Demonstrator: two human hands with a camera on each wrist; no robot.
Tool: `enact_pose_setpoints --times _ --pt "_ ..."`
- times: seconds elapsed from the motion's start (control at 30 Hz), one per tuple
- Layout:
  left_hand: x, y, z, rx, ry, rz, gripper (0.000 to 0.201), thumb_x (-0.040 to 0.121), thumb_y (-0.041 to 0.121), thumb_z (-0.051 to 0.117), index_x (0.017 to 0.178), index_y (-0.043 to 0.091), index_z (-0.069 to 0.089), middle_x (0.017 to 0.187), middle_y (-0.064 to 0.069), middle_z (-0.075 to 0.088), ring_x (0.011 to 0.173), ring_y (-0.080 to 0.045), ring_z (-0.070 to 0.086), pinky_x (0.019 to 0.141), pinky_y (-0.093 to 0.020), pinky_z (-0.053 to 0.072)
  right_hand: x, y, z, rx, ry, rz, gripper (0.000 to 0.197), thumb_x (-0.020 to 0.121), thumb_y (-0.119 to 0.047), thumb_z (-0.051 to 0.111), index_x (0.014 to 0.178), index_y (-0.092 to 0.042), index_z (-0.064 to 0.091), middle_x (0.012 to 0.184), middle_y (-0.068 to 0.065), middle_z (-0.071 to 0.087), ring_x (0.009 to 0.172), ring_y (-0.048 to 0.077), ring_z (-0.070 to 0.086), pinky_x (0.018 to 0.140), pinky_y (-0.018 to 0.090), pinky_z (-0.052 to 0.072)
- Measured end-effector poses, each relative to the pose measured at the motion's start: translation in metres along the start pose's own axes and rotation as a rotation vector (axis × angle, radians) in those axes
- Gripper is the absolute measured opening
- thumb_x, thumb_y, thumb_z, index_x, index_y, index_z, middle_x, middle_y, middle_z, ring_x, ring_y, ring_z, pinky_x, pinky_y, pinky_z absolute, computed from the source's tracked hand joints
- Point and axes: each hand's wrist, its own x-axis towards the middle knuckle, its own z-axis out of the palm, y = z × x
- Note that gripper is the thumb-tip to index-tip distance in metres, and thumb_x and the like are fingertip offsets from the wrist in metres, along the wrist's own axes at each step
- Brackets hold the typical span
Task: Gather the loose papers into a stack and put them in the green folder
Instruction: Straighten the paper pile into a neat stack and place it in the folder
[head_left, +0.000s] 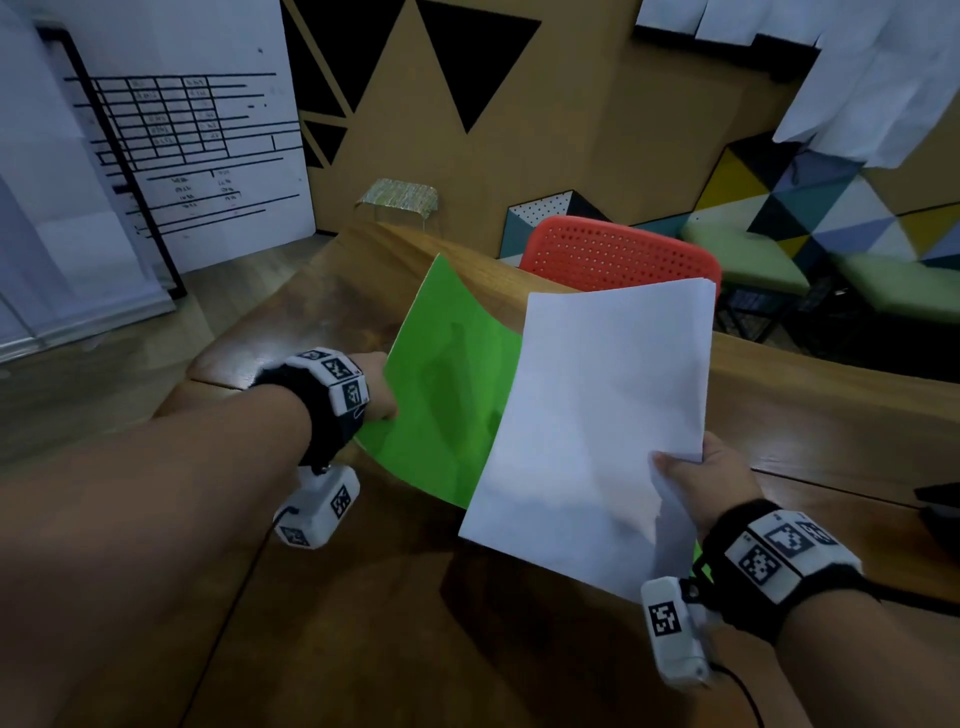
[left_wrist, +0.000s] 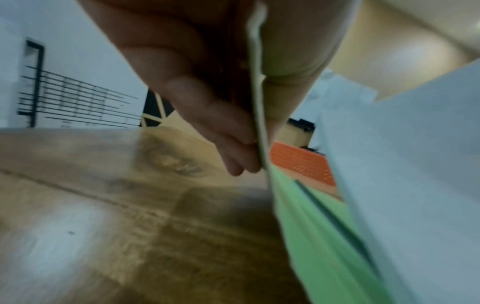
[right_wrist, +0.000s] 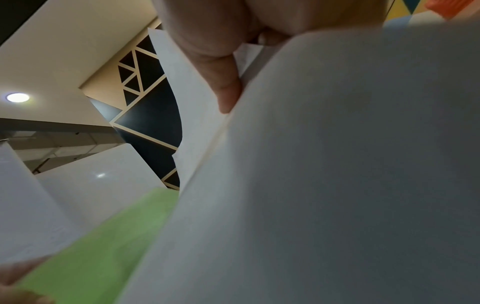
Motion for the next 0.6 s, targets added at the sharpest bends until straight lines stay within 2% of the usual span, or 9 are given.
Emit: enact_pose_setpoints --times 0.07,0.13,0.2,0.27,0.33,0.37,0.5,0.57,0.6 --pt "-0.019 -0.001 -0.004 -0.072 0.003 0.053 0.036 0.086 0.007 0.057 0.121 0.001 0.05 0.11 -0.016 0.061 0.09 -0.026 0.054 0.069 -0.033 0.046 -0.015 -0.002 -0.005 -0.014 0.015 0.038 0.033 0.085 0.004 0.058 0.117 0.0 0.057 0.102 0.015 0.061 0.094 0.03 0.057 0.093 0.047 0.048" --pt "-0.046 -0.002 -0.009 -0.135 0.02 0.073 0.049 0.087 0.005 0.055 0.133 0.003 0.038 0.118 -0.017 0.058 0.099 -0.031 0.057 0.08 -0.035 0.049 -0.032 0.0 -0.009 -0.022 0.009 0.074 0.032 0.084 0.004 0.06 0.115 0.001 0.058 0.101 0.014 0.061 0.092 0.029 0.057 0.084 0.041 0.05" --pt "-0.079 -0.004 -0.01 -0.202 0.003 0.083 0.044 0.088 0.005 0.052 0.13 0.004 0.039 0.099 -0.012 0.056 0.089 -0.028 0.057 0.072 -0.033 0.048 -0.052 0.007 -0.01 -0.034 -0.014 0.105 0.031 0.082 0.002 0.062 0.113 0.003 0.06 0.099 0.016 0.063 0.091 0.03 0.058 0.083 0.039 0.049" --pt "-0.113 -0.01 -0.007 -0.233 -0.01 0.103 0.044 0.087 0.004 0.05 0.13 0.005 0.038 0.082 -0.007 0.053 0.072 -0.023 0.055 0.057 -0.031 0.049 -0.076 0.013 -0.01 -0.06 -0.043 0.133 0.028 0.082 0.0 0.063 0.11 -0.002 0.061 0.099 0.015 0.064 0.09 0.03 0.06 0.082 0.038 0.049" --pt "-0.15 -0.014 -0.005 -0.243 -0.01 0.127 0.049 0.088 0.004 0.047 0.135 0.01 0.034 0.076 -0.004 0.05 0.059 -0.018 0.052 0.04 -0.023 0.047 -0.099 0.021 -0.009 -0.113 -0.067 0.147 0.029 0.081 -0.004 0.063 0.109 -0.005 0.061 0.098 0.016 0.067 0.089 0.033 0.063 0.08 0.038 0.051" --pt "-0.169 -0.015 -0.004 -0.236 -0.017 0.13 0.051 0.089 0.005 0.047 0.137 0.012 0.031 0.075 -0.003 0.048 0.058 -0.016 0.051 0.036 -0.021 0.046 -0.112 0.024 -0.007 -0.14 -0.081 0.152 0.028 0.08 -0.005 0.063 0.109 -0.005 0.062 0.097 0.016 0.067 0.089 0.035 0.064 0.081 0.04 0.052" --pt "-0.215 -0.016 0.008 -0.147 -0.053 0.16 0.052 0.09 0.009 0.048 0.136 0.013 0.025 0.084 -0.006 0.05 0.062 -0.018 0.05 0.043 -0.027 0.044 -0.154 0.037 0.0 -0.203 -0.128 0.178 0.016 0.081 -0.005 0.059 0.096 -0.01 0.062 0.092 0.017 0.067 0.085 0.034 0.064 0.078 0.039 0.052" --pt "-0.222 -0.017 0.018 -0.156 -0.065 0.158 0.049 0.09 0.006 0.047 0.134 0.006 0.026 0.102 -0.015 0.057 0.071 -0.025 0.056 0.048 -0.029 0.043 -0.168 0.045 0.004 -0.223 -0.157 0.202 0.019 0.08 -0.005 0.06 0.098 -0.009 0.062 0.097 0.018 0.068 0.09 0.034 0.064 0.083 0.039 0.053" --pt "-0.224 -0.018 0.023 -0.187 -0.068 0.162 0.045 0.089 0.004 0.045 0.131 0.003 0.028 0.109 -0.019 0.057 0.076 -0.028 0.058 0.051 -0.029 0.043 -0.174 0.05 0.005 -0.223 -0.169 0.213 0.021 0.08 -0.005 0.062 0.101 -0.008 0.062 0.101 0.019 0.068 0.094 0.035 0.064 0.088 0.043 0.053"
